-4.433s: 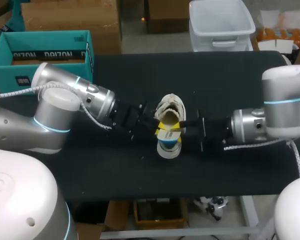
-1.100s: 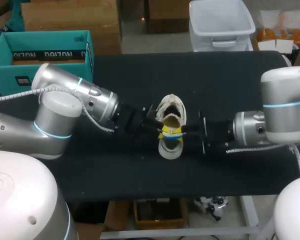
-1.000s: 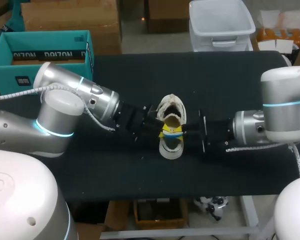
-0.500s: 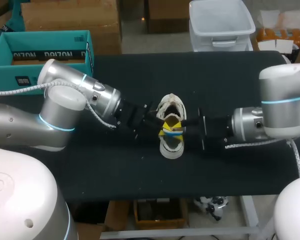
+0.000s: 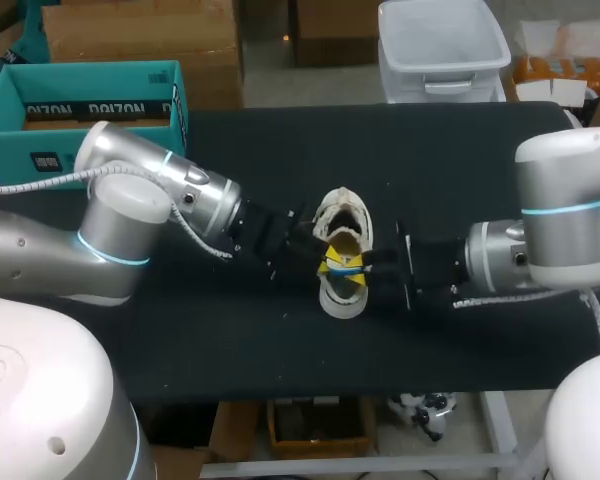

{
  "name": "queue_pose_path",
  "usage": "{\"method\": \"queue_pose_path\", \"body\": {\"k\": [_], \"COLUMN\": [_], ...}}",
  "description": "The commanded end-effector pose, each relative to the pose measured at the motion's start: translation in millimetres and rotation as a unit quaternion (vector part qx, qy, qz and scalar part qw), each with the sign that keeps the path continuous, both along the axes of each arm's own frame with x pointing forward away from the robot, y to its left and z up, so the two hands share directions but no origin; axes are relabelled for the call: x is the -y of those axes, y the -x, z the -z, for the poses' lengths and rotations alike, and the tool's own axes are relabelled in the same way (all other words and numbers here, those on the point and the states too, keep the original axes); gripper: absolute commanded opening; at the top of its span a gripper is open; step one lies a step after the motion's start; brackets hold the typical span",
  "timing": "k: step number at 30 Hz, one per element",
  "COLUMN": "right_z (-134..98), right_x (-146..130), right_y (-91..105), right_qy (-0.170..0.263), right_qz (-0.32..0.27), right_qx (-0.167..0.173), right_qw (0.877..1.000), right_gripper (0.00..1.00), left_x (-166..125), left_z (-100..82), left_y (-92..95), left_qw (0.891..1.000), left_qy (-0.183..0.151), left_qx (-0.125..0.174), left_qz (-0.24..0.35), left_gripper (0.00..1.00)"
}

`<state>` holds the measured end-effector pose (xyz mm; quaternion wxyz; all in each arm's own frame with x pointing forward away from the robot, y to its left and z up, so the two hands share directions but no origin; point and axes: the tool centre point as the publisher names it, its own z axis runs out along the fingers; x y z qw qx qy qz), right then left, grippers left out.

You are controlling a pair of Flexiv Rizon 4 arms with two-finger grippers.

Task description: Open the shoe tongue, take the insole out of the shoe, put the insole back into the shoe, and pack the shoe into the shoebox

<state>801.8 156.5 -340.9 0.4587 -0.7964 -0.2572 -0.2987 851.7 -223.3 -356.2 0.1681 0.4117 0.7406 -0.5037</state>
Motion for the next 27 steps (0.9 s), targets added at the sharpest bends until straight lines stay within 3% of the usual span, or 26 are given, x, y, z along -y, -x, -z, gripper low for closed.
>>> {"method": "queue_pose_path", "body": {"k": [1, 3, 5, 10, 11, 17, 27], "right_z": [3, 4, 5, 7, 7, 12, 21], "right_x": [0, 0, -1, 0, 0, 0, 0], "right_y": [2.7, 1.6, -0.1, -4.1, -4.8, -11.9, -34.8], "right_qy": [-0.003, -0.004, -0.004, -0.005, -0.005, -0.008, -0.014], "right_qz": [0.000, -0.001, -0.002, -0.004, -0.004, -0.006, -0.015], "right_qx": [0.002, 0.002, 0.002, 0.002, 0.001, -0.005, -0.004], "right_qw": [1.000, 1.000, 1.000, 1.000, 1.000, 1.000, 1.000], "right_gripper": [0.00, 0.00, 0.00, 0.00, 0.00, 0.00, 0.00], "left_x": [-2, -2, -3, -6, -6, -2, 5], "left_z": [-2.2, -6.0, -10.0, -15.2, -15.6, -11.3, 5.4], "left_y": [6.1, 12.0, 18.4, 27.5, 28.3, 20.5, -6.4], "left_qw": [1.000, 1.000, 1.000, 0.999, 0.999, 0.999, 1.000], "left_qy": [0.003, 0.007, 0.010, 0.017, 0.018, 0.008, -0.007], "left_qx": [0.004, 0.011, 0.019, 0.033, 0.035, 0.036, 0.001], "left_qz": [0.002, 0.009, 0.015, 0.020, 0.021, 0.017, 0.004], "left_gripper": [0.05, 0.25, 0.29, 0.10, 0.00, 0.00, 0.00]}}
